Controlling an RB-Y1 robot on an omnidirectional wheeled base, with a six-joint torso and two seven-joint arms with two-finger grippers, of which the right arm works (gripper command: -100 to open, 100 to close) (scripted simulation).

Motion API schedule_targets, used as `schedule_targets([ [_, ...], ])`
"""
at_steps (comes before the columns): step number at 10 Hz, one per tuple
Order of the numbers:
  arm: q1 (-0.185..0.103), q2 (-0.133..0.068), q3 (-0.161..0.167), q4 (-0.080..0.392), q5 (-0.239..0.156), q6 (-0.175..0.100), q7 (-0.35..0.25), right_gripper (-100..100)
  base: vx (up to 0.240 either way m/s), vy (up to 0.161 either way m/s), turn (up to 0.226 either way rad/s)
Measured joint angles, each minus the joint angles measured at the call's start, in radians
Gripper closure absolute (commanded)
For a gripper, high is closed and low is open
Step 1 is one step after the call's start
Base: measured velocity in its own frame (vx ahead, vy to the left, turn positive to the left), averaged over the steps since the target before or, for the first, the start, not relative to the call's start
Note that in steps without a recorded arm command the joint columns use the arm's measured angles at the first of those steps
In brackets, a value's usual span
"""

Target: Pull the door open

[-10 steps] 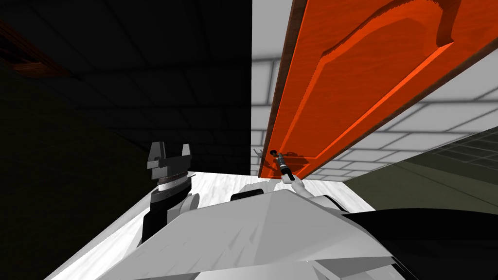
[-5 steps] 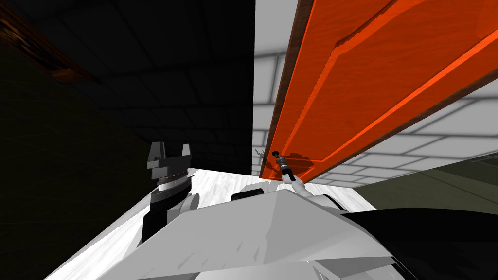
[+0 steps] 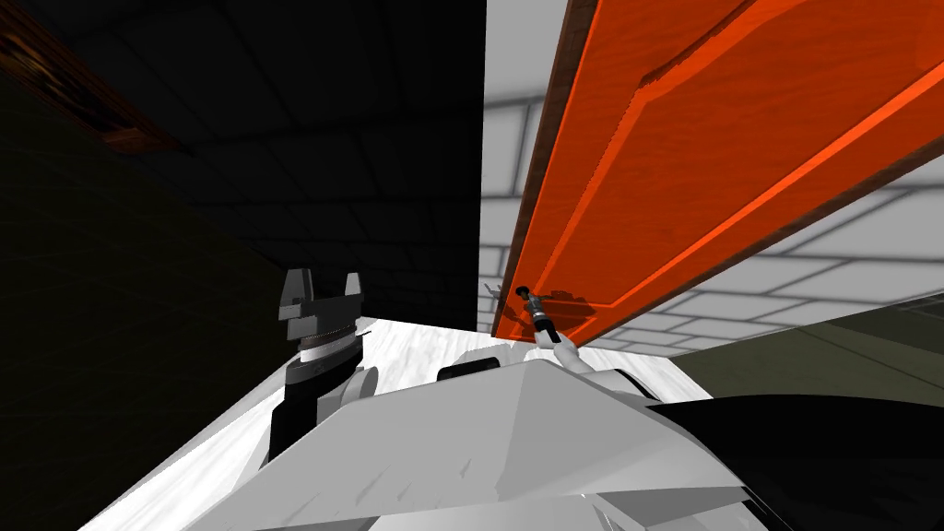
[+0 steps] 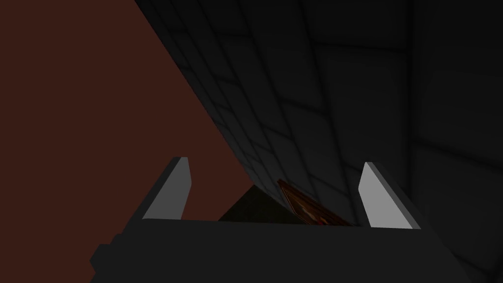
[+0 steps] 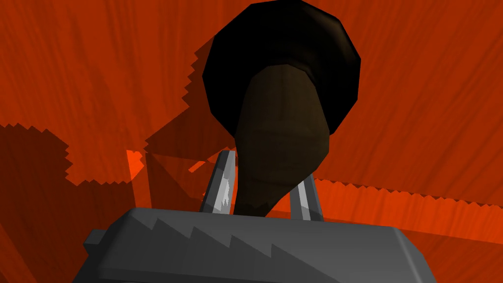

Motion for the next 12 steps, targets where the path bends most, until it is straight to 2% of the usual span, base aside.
schedule_targets([
  [2, -0.003, -0.008, 0.014, 0.008, 0.006, -0.011, -0.015, 100, -0.191, -0.043, 0.082],
  [4, 0.013, -0.018, 0.036, -0.011, 0.015, -0.014, -0.034, 100, -0.224, -0.058, 0.11],
  [8, 0.032, -0.043, 0.086, -0.018, 0.035, -0.035, -0.081, 100, -0.226, -0.06, 0.1],
  [10, 0.038, -0.045, 0.099, -0.023, 0.04, -0.037, -0.092, 100, -0.11, -0.029, 0.072],
  [12, 0.051, -0.062, 0.114, -0.032, 0.045, -0.051, -0.112, 100, -0.205, -0.05, 0.089],
])
